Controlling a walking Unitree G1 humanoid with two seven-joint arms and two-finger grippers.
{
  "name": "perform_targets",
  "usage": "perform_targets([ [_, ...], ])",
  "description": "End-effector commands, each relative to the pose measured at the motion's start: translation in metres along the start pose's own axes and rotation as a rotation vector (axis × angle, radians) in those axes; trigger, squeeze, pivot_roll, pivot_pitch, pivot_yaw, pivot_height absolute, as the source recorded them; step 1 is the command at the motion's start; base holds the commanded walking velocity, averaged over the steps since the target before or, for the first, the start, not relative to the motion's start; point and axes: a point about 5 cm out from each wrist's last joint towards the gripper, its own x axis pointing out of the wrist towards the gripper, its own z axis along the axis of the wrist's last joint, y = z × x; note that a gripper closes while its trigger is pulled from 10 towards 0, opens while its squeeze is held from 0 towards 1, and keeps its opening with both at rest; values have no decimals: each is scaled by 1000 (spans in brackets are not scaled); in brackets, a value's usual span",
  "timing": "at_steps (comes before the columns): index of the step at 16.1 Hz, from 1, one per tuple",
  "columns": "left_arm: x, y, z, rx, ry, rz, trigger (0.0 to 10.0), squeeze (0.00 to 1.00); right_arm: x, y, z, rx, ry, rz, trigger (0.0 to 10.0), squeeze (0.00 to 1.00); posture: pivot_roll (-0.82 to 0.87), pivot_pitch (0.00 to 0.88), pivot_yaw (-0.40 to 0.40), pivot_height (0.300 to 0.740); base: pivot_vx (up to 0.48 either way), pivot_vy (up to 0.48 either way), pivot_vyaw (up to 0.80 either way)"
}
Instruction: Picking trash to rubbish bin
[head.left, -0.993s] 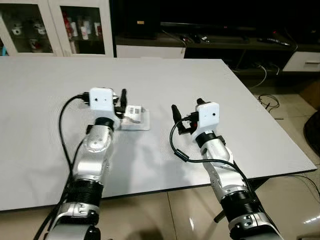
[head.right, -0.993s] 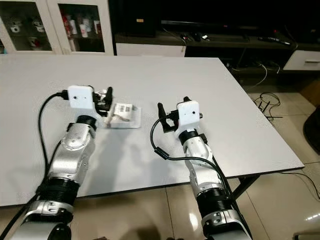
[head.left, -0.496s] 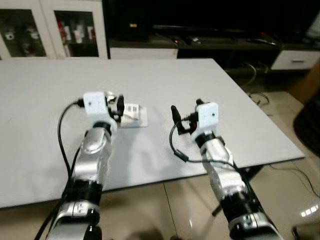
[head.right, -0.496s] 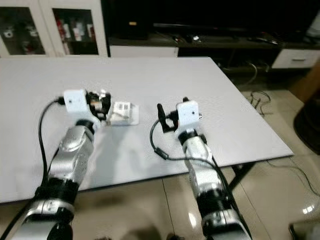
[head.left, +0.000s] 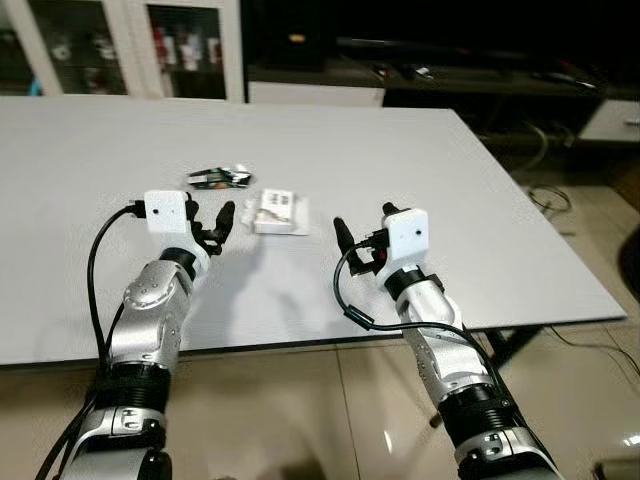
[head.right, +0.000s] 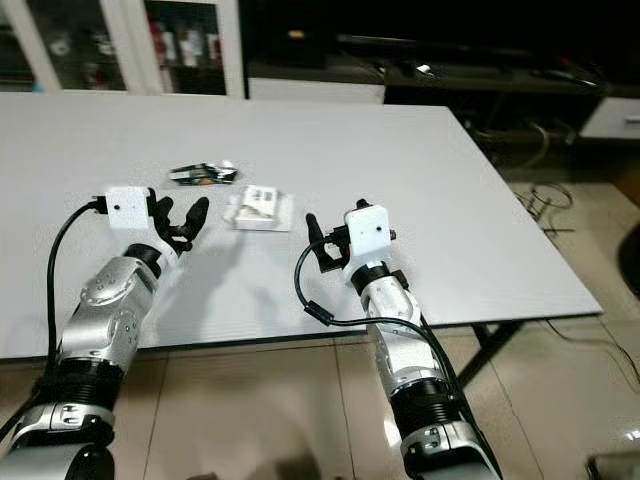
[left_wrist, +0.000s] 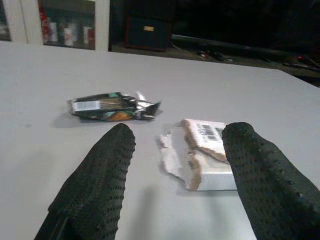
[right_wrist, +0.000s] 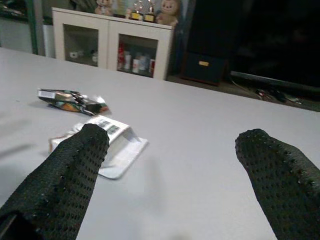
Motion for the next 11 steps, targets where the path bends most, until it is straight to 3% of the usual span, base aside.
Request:
perform_targets([
  [1, 3, -2, 7, 18, -23, -5, 10000, 0, -1, -5, 1, 8, 1, -9, 10000, 0, -14, 26, -73, 740, 0, 0, 0],
  [11, 5, -11, 6, 25, -35, -4, 10000, 0, -2, -4, 0, 13, 8, 0, 10000, 0, -15, 27, -70, 740, 0, 0, 0],
])
